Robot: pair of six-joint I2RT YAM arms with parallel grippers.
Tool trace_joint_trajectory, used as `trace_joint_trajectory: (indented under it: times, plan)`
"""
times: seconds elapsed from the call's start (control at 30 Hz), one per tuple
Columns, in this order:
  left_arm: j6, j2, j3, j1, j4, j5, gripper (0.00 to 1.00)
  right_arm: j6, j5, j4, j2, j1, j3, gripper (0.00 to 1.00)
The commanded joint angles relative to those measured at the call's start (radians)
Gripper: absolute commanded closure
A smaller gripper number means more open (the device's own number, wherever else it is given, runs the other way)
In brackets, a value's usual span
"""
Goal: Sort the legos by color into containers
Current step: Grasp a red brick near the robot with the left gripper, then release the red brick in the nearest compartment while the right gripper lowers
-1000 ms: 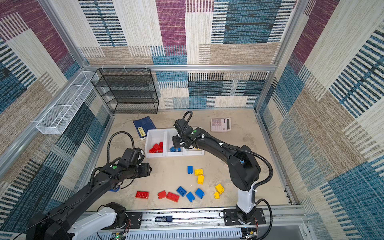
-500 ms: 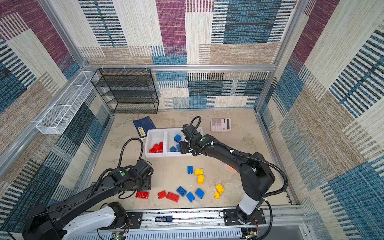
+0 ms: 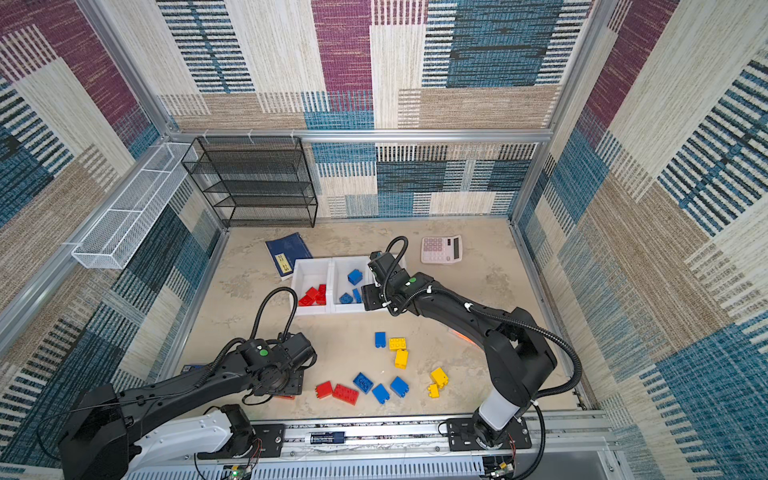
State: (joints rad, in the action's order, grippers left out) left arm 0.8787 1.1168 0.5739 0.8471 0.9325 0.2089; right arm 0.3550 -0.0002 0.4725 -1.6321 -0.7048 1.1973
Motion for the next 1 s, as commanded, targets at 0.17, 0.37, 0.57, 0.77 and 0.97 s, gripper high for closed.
trace_joint_trajectory:
  times: [0.17,0.37,0.57,0.77,0.97]
  plan:
    - [-0.001,0.018,-0.016,0.004,-0.032,-0.026,0.32,0.016,-0.008,-0.024,0.011,0.001,-0.007,0.31]
    - [-0.02,0.02,-0.019,0.004,-0.061,-0.036,0.37,0.025,-0.001,-0.018,0.02,0.001,-0.012,0.31]
    - [-0.081,0.006,0.047,0.003,-0.138,-0.044,0.37,0.029,0.012,-0.003,0.038,0.002,-0.015,0.31]
    - [-0.25,0.111,0.257,-0.085,-0.214,-0.043,0.37,0.031,0.031,0.021,0.062,0.002,-0.013,0.32]
    - [-0.444,0.284,0.477,-0.297,-0.295,-0.077,0.37,0.041,0.046,0.046,0.096,0.002,-0.031,0.32]
